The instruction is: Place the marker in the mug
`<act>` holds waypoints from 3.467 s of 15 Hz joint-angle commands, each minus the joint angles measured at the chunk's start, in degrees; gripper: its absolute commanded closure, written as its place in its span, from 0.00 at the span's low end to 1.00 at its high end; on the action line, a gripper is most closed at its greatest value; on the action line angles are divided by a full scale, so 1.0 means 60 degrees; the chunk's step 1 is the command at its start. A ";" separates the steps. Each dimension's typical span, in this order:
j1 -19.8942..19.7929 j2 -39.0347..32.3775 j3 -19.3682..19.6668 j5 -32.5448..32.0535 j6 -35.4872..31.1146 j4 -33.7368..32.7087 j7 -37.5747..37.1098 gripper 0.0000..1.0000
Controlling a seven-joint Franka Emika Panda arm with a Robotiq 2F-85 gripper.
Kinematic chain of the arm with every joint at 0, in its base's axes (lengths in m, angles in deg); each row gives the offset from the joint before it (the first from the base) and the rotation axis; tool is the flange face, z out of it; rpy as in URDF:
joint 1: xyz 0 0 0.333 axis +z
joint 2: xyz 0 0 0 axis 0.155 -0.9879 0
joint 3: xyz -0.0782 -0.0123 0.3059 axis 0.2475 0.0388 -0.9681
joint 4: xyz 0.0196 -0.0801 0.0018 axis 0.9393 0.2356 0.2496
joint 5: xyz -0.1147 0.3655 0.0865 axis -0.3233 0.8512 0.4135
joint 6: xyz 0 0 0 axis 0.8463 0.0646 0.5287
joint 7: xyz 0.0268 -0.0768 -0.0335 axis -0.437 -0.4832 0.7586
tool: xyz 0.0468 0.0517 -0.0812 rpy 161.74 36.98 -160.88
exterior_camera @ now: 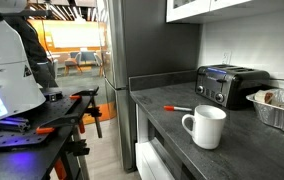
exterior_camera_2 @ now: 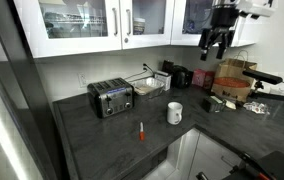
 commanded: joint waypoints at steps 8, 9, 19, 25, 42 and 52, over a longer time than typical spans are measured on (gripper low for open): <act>0.0559 -0.5748 -0.1379 0.1371 -0.3970 -0.1578 -0.3442 0.00; 0.0638 -0.6356 -0.1462 0.1328 -0.4252 -0.1936 -0.3653 0.00; 0.1569 -1.0772 -0.1414 0.1145 -0.4055 -0.5696 -0.5145 0.00; 0.1626 -1.2589 -0.1484 0.1350 -0.3008 -0.7511 -0.5224 0.00; 0.1135 -1.5226 -0.1680 0.1593 -0.1897 -1.1058 -0.4895 0.08; 0.1166 -1.5488 -0.1750 0.1558 -0.1370 -1.1303 -0.4898 0.54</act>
